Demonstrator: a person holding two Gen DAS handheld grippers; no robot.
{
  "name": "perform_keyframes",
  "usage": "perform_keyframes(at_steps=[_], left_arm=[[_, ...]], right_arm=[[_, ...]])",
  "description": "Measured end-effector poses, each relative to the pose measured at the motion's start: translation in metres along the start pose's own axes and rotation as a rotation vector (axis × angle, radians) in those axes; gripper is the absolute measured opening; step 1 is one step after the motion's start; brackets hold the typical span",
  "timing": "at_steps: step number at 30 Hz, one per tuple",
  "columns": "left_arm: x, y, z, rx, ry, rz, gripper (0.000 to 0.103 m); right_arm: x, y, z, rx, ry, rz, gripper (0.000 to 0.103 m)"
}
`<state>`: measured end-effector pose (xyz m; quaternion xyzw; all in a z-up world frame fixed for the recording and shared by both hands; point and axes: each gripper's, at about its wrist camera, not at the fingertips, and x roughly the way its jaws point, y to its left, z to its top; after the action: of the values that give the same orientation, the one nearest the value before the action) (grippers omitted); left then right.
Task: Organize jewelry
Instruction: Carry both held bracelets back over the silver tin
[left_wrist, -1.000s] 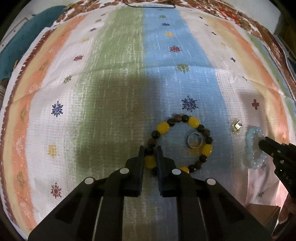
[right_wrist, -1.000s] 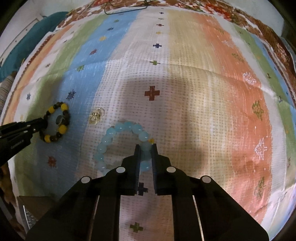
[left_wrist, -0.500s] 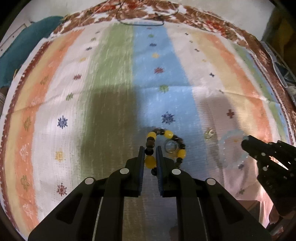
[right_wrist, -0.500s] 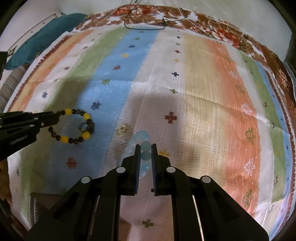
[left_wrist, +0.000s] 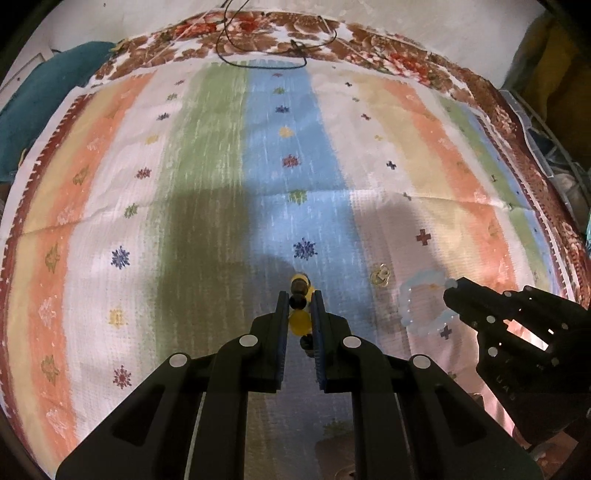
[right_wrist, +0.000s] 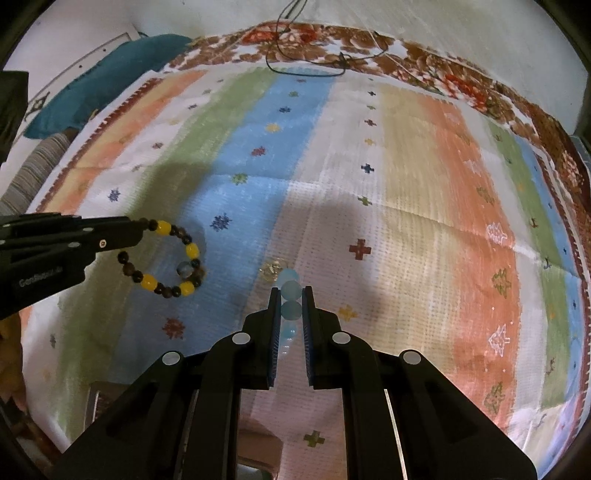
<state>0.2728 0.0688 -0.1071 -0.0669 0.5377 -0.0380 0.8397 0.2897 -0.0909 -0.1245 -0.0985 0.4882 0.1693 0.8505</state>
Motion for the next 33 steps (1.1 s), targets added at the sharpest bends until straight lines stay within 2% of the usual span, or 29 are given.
perform_keyframes(at_steps=[17, 33], left_arm=[[-0.028, -0.011, -0.007, 0.024, -0.046, -0.010, 0.011], [-0.067, -0.035, -0.028, 0.051, -0.099, -0.007, 0.011]], right_arm=[[-0.026, 0.001, -0.006, 0.031, -0.044, 0.014, 0.012], [-0.071, 0.010, -0.017, 0.045, -0.132, 0.043, 0.012]])
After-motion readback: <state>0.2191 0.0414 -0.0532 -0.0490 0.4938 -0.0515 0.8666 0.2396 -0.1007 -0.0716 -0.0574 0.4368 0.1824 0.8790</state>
